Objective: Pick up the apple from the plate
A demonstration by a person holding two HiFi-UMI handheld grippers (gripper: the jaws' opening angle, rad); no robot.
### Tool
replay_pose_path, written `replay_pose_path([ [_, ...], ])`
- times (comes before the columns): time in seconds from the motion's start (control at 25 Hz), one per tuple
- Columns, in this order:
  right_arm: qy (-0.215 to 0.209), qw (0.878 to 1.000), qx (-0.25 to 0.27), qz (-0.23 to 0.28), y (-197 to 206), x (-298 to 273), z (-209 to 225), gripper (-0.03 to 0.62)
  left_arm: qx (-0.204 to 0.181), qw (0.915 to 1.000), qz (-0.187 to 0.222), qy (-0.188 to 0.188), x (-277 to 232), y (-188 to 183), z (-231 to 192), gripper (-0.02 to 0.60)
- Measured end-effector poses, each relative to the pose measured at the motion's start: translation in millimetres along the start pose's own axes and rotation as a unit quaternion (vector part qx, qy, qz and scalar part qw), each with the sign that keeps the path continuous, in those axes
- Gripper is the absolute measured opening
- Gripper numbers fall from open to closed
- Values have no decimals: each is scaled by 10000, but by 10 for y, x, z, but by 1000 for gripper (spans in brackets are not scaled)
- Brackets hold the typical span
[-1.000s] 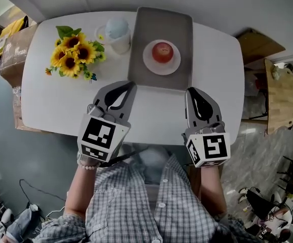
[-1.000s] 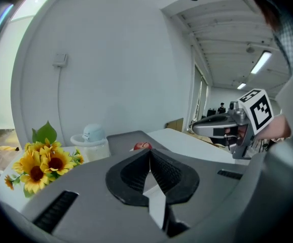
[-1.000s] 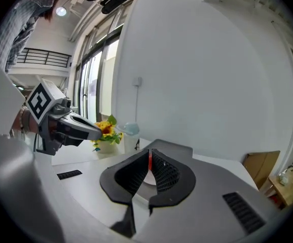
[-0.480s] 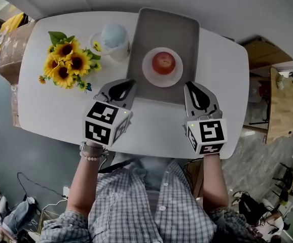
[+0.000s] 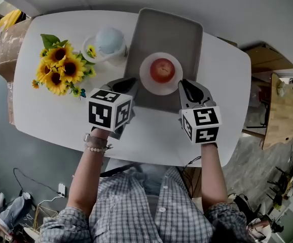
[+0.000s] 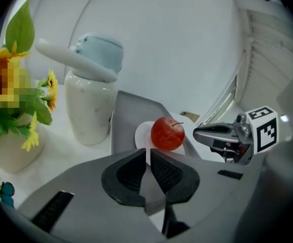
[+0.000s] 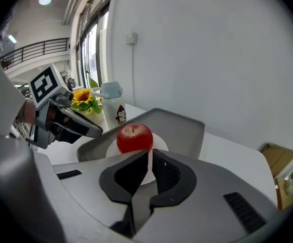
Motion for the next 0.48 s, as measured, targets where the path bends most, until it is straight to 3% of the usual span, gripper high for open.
replay_pose_path([
  [0.24, -23, 9982, -308, -506, 120, -228, 147, 34, 229, 9994, -213, -140, -143, 24, -102, 15],
  [0.32, -46, 9970, -393, -668, 164, -301, 177, 34, 281, 9991, -291, -101, -195, 29, -110, 70],
  [0.48, -51, 9940, -536, -957, 229, -413, 232, 80, 389, 9982, -443, -116, -275, 39, -124, 94],
])
Point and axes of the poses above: the fingertips, and each gripper's own axes: x backward along the fingers, z to its right, y out of its underside, the point moved 2 cm from there along x, backward along the fingers, and after that the axes turned 12 degrees about -x, right-handed, at the moved point
